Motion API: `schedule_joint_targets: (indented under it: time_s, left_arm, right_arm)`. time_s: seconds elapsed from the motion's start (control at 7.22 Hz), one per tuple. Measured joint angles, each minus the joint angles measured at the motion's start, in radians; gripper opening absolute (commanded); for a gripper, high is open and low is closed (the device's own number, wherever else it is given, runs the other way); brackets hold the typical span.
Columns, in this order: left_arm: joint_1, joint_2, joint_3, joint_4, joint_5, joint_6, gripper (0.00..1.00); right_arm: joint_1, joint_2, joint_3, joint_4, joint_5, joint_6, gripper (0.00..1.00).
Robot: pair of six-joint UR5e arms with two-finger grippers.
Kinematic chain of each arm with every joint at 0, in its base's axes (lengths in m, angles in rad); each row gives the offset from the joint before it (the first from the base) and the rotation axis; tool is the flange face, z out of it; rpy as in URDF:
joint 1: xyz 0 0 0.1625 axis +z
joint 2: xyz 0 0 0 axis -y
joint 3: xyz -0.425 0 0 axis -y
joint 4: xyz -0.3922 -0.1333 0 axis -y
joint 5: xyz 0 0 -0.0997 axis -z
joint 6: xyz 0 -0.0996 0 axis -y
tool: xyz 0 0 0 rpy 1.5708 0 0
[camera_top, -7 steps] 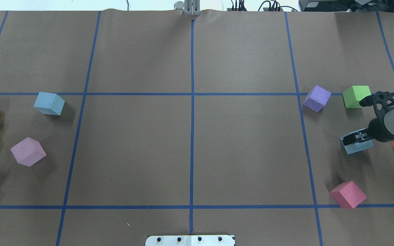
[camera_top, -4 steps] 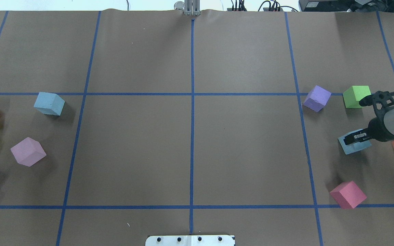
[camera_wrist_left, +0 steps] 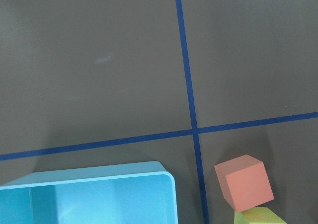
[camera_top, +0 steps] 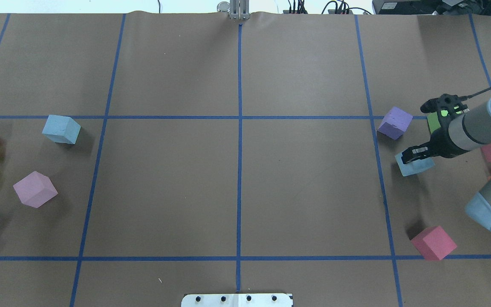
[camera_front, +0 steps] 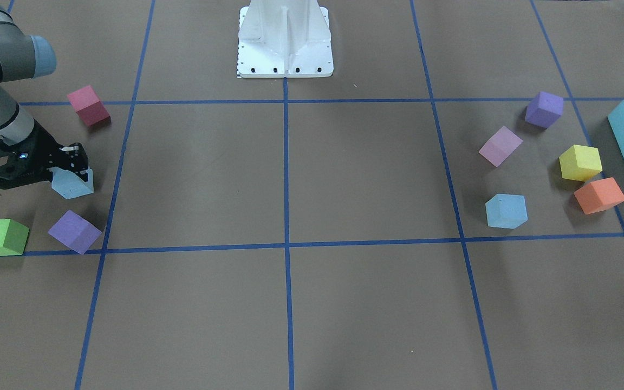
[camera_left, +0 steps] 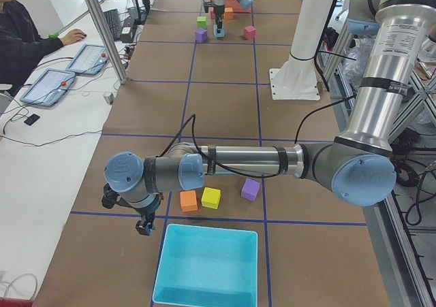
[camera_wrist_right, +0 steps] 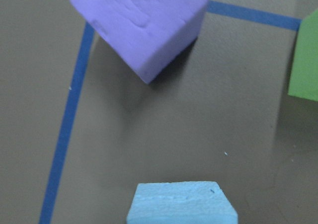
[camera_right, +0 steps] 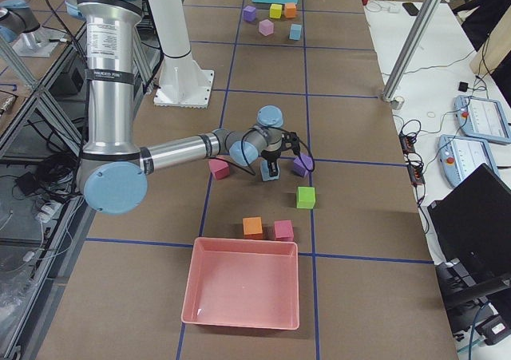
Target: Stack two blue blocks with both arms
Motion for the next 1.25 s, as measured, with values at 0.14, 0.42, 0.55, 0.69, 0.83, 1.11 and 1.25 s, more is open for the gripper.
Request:
schedule_joint_targets:
  time_s: [0.14,0.42,0.55,0.69,0.83,1.11,1.25]
  left_arm:
    - [0.0,0.0,0.0,0.0,0.0,0.0,0.98]
    - [0.0,0.0,0.0,0.0,-0.001,-0.001,0.98]
    - [0.0,0.0,0.0,0.0,-0.003,-0.002,0.98]
    - [0.001,0.0,-0.001,0.0,-0.004,-0.003,0.98]
    - [0.0,0.0,-0.001,0.001,-0.005,-0.004,0.98]
    - [0.0,0.0,-0.002,0.002,-0.006,-0.004,0.98]
    - [0.0,0.0,-0.002,0.002,-0.007,-0.003,0.98]
  right_arm:
    - [-0.002,0.086,0.002,-0.092,0.001,0.017,0.5]
    - [-0.054,0.236,0.005,-0.217,-0.012,0.122,0.5]
    - [-0.117,0.299,0.003,-0.236,-0.042,0.221,0.5]
    - [-0.187,0.365,-0.002,-0.253,-0.086,0.315,0.51]
    - [-0.237,0.422,-0.005,-0.279,-0.121,0.382,0.51]
    - [-0.296,0.542,-0.037,-0.348,-0.172,0.467,0.51]
    - [-0.312,0.595,-0.077,-0.363,-0.193,0.493,0.51]
